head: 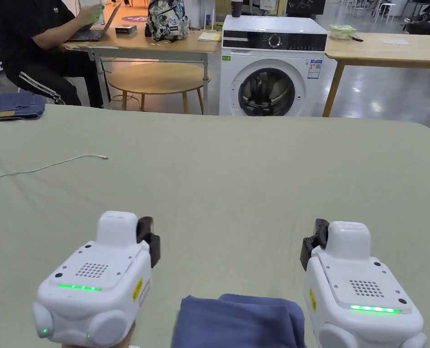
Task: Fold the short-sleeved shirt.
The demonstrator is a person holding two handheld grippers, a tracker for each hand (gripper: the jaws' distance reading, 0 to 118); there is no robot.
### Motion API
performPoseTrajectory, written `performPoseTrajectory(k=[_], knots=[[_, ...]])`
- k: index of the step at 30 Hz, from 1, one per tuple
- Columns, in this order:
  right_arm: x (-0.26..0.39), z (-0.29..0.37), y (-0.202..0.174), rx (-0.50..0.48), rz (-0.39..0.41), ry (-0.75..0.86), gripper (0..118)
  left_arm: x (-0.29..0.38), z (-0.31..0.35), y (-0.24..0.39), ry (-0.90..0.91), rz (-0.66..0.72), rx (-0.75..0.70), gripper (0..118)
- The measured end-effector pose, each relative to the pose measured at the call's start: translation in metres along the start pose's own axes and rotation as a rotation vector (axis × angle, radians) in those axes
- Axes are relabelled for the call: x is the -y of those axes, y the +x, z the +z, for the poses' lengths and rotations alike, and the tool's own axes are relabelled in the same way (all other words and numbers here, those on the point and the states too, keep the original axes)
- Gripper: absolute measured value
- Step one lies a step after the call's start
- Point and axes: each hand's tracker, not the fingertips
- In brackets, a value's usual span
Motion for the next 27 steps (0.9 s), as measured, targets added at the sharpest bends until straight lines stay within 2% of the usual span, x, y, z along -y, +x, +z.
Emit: performPoseTrajectory(k=[6,13,21,27], knots=[[-0.003,0.002,0.001,0.01,-0.005,0.037,0,-0.005,0.014,0.005,0.106,-0.055,-0.084,0],[-0.001,0.016,0.0,-0.006,0.024,0.027,0,-0.008,0.019,0.003,0.109,-0.058,-0.063,0],[0.067,0.05,-0.017,-0.154,0.101,-0.248,0,0.002,0.019,-0.007,0.049,-0.045,-0.055,0],[0.118,0.027,-0.023,-0.14,0.103,-0.484,0,0.012,0.02,-0.017,-0.006,-0.004,-0.049,0]])
